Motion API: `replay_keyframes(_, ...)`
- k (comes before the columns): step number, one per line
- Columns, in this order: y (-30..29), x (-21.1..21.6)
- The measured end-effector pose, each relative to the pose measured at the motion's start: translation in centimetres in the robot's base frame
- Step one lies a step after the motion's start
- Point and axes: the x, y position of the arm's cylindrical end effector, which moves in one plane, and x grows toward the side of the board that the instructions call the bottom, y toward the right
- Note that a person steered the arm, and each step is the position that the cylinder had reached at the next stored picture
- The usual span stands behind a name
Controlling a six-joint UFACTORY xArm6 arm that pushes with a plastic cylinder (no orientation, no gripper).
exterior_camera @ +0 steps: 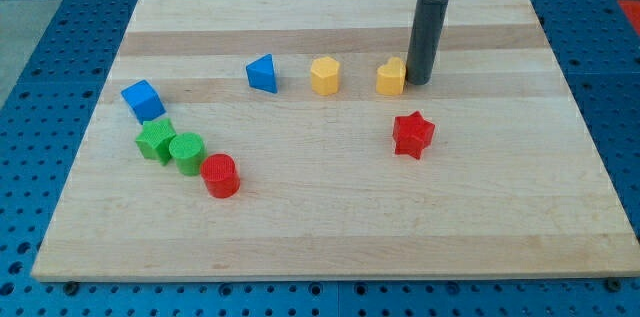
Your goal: Push the blue cube to the right
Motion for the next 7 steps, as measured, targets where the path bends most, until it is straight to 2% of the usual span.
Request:
replay_keyframes(1, 0.8, 2.4)
replay_keyframes(2, -1.3, 6.8)
replay_keyframes(3, -4.9, 8.1)
replay_keyframes(7, -18.5, 8.8)
